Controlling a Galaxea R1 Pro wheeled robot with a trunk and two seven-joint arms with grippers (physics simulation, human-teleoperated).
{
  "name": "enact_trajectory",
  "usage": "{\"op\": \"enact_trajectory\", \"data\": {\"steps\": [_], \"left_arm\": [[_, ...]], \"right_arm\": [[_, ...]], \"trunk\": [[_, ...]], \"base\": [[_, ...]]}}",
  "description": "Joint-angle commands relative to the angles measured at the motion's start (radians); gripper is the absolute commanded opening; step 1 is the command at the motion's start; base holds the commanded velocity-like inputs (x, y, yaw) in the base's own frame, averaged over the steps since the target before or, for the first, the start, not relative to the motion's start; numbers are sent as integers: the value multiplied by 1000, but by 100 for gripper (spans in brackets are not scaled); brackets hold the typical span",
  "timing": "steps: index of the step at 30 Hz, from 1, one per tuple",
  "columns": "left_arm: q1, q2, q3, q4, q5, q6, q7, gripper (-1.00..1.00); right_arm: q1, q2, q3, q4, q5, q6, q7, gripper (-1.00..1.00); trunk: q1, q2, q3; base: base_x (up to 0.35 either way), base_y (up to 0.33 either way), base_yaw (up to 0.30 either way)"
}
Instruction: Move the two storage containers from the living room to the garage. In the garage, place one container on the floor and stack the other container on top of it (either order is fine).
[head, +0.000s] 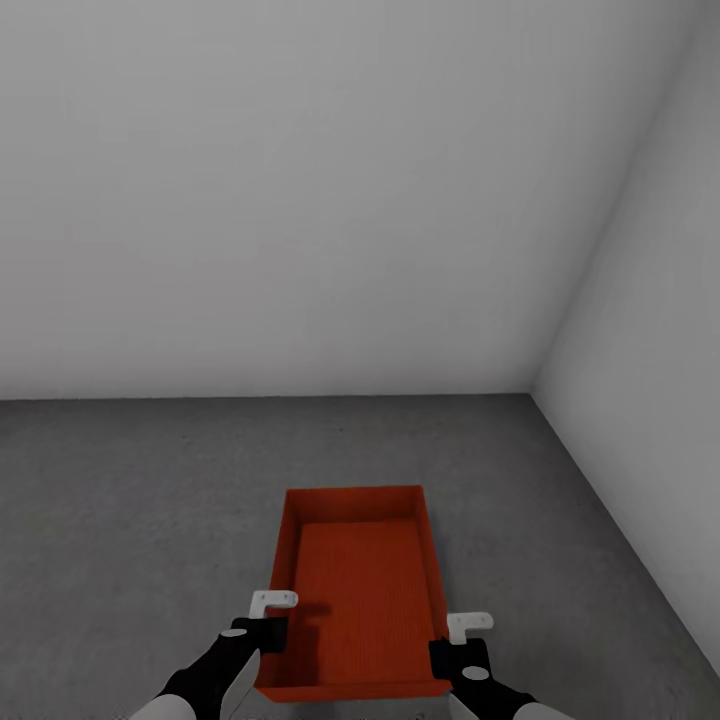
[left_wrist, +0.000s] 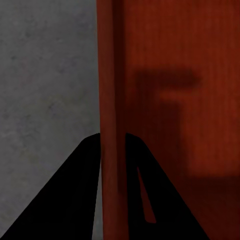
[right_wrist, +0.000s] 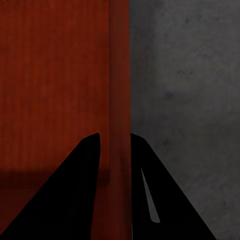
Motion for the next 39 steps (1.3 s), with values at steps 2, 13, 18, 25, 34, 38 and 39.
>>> {"op": "enact_trajectory", "data": {"steps": [2, 13, 18, 25, 34, 38, 39], "left_arm": [[0, 20, 1, 1, -5, 7, 12, -100], [0, 20, 1, 1, -5, 7, 12, -100], [0, 20, 1, 1, -5, 7, 11, -100], [0, 20, 1, 1, -5, 7, 11, -100], [0, 20, 1, 0, -5, 8, 12, -100], [0, 20, 1, 0, -4, 8, 13, -100], [0, 20, 1, 0, -4, 8, 13, -100]], "right_arm": [[-1, -32, -1, 0, -3, -27, -17, -100], [-1, -32, -1, 0, -3, -27, -17, -100], [-1, -33, -1, 0, -3, -27, -18, -100], [-1, -33, -1, 1, -3, -27, -18, -100], [-1, -33, -2, 1, -3, -27, -16, -100], [-1, -34, -3, 2, -3, -26, -15, -100], [-1, -34, -3, 2, -3, -26, -15, -100]], "trunk": [[8, -15, -10], [50, -92, -62], [69, -127, -86], [96, -176, -119], [115, -211, -148], [115, -211, -149], [115, -211, -149]], "base": [[0, 0, 0], [0, 0, 0], [0, 0, 0], [0, 0, 0], [0, 0, 0], [0, 0, 0], [0, 0, 0]]}}
